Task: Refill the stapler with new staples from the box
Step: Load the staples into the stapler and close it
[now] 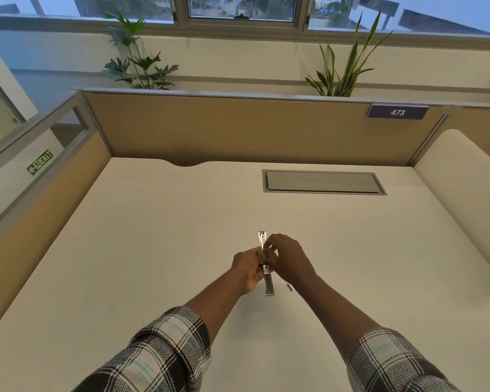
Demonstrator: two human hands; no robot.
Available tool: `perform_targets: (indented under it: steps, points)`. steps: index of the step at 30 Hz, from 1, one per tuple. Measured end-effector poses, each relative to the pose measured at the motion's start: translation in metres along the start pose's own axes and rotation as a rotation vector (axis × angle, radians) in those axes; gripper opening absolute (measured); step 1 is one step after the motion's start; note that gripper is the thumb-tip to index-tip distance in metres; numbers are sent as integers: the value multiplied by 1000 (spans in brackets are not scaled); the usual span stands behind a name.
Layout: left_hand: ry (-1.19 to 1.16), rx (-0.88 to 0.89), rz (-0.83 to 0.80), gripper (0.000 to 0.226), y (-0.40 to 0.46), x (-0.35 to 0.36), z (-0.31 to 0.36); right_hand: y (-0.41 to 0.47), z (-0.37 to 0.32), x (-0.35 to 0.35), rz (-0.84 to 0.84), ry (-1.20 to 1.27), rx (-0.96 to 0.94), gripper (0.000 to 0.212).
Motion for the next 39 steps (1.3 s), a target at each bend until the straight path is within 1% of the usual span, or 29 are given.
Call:
perform_targets:
  steps: [2, 6, 9, 11, 13, 15, 17, 18, 21, 24, 26, 28, 31, 35, 39]
  points:
    - [-10, -26, 16, 25, 1, -3, 2, -2, 0, -1, -14, -13, -42, 7]
    - [-5, -77, -4, 22, 2, -8, 10, -9, 2, -2, -69, -43, -143, 6]
    - [57, -79, -8, 17, 2, -7, 14, -16, 7, -2, -50, -50, -227, 7]
    - [77, -74, -11, 17, 3, -6, 15, -18, 10, -2, -41, -26, -237, 10]
    - [65, -71, -37, 20, 4, -5, 14, -19, 15, -1, -33, 40, -178, 15]
    - [34, -72, -48, 20, 6, -5, 14, -19, 22, -1, 26, 121, -73, 17]
    - [24, -83, -41, 17, 7, -4, 12, -17, 33, 1, 95, 111, 34, 15]
    - [33, -90, -38, 17, 8, -4, 12, -16, 41, 2, 94, 79, 99, 15]
    - [72, -115, -42, 19, 7, -2, 11, -19, 65, 7, -50, -60, 303, 19]
    - [157, -140, -28, 22, 9, -5, 10, -26, 79, 17, -196, -101, 404, 18]
    - [207, -156, -19, 23, 12, -9, 7, -31, 81, 24, -256, -130, 424, 21]
    - [209, -165, -27, 22, 14, -12, 6, -34, 83, 30, -277, -151, 442, 20]
    - [217, -159, -30, 21, 15, -13, 4, -37, 83, 35, -294, -198, 462, 27]
    - [237, -147, -36, 19, 17, -14, 2, -38, 84, 37, -300, -222, 461, 27]
    - [237, -148, -65, 20, 18, -16, -2, -28, 82, 33, -273, -174, 413, 27]
Point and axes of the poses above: each hand's wrist, its own y-axis towards the middle knuckle, its own x-axis out of the palm, z = x × y, the point moved 1 cm from there along y, towards the middle knuckle, and after that the axes turned 5 degrees about y, right-handed, at the moved point
